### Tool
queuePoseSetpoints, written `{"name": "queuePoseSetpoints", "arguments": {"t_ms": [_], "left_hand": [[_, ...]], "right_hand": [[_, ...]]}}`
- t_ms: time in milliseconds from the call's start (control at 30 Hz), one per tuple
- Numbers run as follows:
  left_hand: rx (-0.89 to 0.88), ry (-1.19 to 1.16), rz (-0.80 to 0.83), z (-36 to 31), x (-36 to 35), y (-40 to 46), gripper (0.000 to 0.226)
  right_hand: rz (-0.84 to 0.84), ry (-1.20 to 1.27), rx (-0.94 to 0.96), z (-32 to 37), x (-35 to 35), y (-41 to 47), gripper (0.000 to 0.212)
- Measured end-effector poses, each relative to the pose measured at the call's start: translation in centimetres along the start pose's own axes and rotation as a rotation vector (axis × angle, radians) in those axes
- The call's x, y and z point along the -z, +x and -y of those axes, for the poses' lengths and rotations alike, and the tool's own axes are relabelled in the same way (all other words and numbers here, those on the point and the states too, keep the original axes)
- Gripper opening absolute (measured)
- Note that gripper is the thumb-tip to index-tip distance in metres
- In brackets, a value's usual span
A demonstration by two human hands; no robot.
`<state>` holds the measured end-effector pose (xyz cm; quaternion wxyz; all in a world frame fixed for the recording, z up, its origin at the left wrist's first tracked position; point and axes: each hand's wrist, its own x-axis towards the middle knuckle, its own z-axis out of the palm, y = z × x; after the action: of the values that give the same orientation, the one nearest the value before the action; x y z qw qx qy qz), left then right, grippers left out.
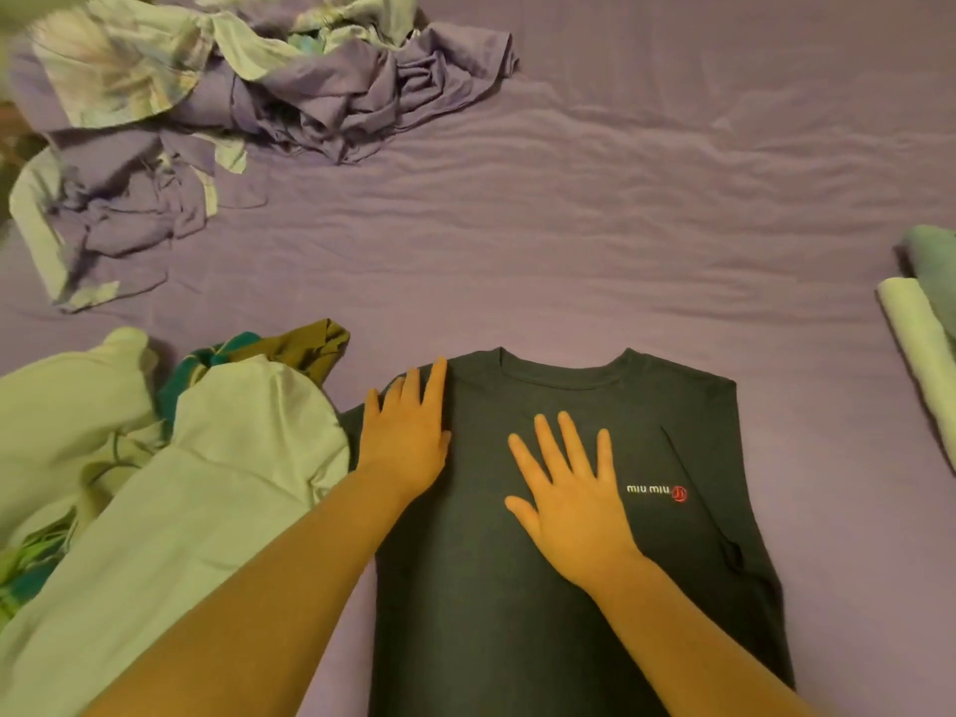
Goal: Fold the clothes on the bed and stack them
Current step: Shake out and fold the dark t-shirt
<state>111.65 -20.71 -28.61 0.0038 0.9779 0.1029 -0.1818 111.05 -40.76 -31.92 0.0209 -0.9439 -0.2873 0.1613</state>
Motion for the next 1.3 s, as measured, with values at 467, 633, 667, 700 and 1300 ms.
{"name": "queuePoseSetpoints", "arguments": {"t_ms": [467,633,667,700,1300], "left_hand": [[0.2,-0.419,0.096,5.4,3.0,0.0,0.022],[0.298,-1.091,0.284,2.5,2.8,-0.3,0.02],[0.285,-1.152,0.318,2.0,2.5,-0.6,0.014],[0.256,-1.179,0.324,1.6,1.9,-0.8,0.015],[-0.228,-0.053,0.04,-4.6,-9.1,-14.9,0.062]], "right_hand": [[0.017,-0.005,-0.049,10.6,0.0,3.6,0.079],[-0.06,0.045,-0.155,8.7,-0.8,0.2,0.082],[-0.047,0.041,-0.17,7.9,-1.3,-1.0,0.081],[-0.042,0.037,-0.175,7.1,-1.9,-2.2,0.078],[-0.015,0.097,-0.11,3.7,-8.0,-18.9,0.068]]}}
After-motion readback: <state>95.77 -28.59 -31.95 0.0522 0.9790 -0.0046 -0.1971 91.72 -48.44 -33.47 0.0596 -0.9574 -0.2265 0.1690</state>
